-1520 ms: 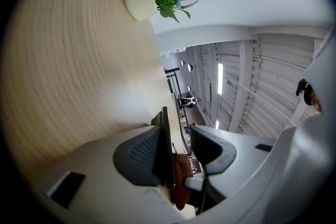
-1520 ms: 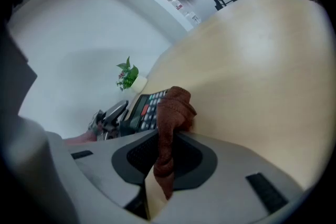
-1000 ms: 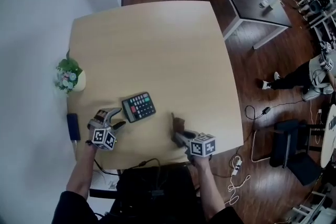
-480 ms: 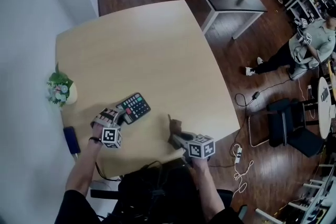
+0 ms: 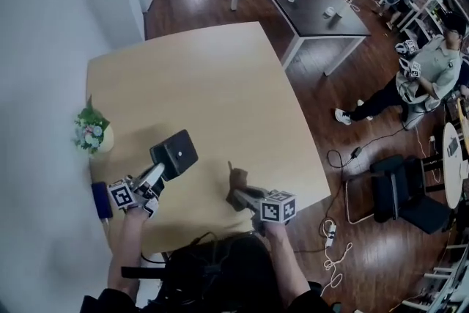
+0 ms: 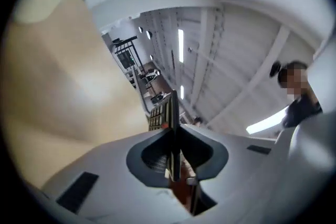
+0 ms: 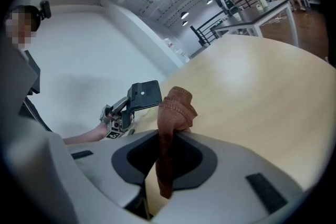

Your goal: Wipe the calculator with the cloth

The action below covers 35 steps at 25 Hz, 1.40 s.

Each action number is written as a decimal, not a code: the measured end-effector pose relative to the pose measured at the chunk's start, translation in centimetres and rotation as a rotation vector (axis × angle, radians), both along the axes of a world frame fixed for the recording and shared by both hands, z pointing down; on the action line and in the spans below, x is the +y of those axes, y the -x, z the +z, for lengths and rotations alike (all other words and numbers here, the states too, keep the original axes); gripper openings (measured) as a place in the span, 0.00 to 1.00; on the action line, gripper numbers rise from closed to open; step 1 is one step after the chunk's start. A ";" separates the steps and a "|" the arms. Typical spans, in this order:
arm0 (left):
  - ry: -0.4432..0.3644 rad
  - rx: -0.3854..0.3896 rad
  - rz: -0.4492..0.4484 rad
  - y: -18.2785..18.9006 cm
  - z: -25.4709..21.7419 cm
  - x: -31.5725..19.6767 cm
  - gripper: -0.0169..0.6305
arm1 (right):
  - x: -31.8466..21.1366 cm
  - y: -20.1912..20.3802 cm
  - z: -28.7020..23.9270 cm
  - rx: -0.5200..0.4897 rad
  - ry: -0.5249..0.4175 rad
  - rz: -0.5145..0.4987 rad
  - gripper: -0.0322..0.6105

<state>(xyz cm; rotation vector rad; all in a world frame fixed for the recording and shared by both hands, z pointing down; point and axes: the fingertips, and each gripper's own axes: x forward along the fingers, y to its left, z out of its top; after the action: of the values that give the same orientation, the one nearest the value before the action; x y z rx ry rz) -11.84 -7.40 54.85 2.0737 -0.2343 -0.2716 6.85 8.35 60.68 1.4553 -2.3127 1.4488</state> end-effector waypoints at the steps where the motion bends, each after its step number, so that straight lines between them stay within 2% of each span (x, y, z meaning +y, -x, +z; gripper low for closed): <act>1: 0.032 0.093 -0.003 0.1 -1.4 0.8 0.11 | -1.2 0.6 -1.1 -0.021 -0.032 -0.041 0.15; 2: 0.032 0.141 -0.007 0.1 -2.7 1.6 0.11 | -2.4 1.4 -2.7 -0.046 -0.072 -0.086 0.15; 3: 0.014 0.154 -0.012 -0.1 -3.6 2.5 0.11 | -3.7 2.3 -4.8 -0.074 -0.121 -0.133 0.15; 7: -0.094 0.042 -0.024 -1.6 -3.9 6.1 0.11 | -7.1 6.5 -14.8 -0.155 -0.350 -0.365 0.15; 9: -0.127 0.047 -0.022 -2.8 -4.9 7.9 0.11 | -7.6 8.4 -16.5 -0.130 -0.389 -0.475 0.15; 11: -0.148 0.078 -0.036 -3.8 -6.0 9.3 0.11 | -7.6 8.5 -16.4 -0.077 -0.384 -0.536 0.16; 15: -0.172 0.118 -0.075 -5.0 -7.3 11.5 0.12 | -7.3 4.6 -15.1 -0.011 -0.362 -0.521 0.16; 20: -0.152 0.132 -0.124 -6.3 -7.0 13.5 0.12 | -7.9 -2.7 -11.9 0.043 -0.309 -0.412 0.16; 23: -0.140 0.149 -0.149 -6.3 -6.9 14.0 0.11 | -7.5 -5.4 -13.1 0.027 -0.329 -0.364 0.15; 25: -0.148 0.141 -0.150 -6.4 -7.1 13.9 0.11 | -6.5 -4.9 -16.4 -0.008 -0.402 -0.394 0.15; 29: -0.194 0.101 -0.117 -7.7 -8.1 13.6 0.11 | -4.1 0.1 -21.4 -0.036 -0.520 -0.552 0.15; 32: -0.229 0.121 -0.079 -8.5 -9.1 13.8 0.12 | -4.1 2.8 -19.9 0.090 -0.530 -0.612 0.16; 35: -0.230 0.152 -0.061 -8.1 -9.5 13.8 0.12 | -5.9 1.4 -18.3 0.173 -0.507 -0.545 0.16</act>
<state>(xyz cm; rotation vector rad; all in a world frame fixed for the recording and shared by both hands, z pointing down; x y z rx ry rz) -3.79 6.35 45.37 2.2616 -0.1811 -0.5114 5.41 2.43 42.34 0.8409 -2.7662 0.6039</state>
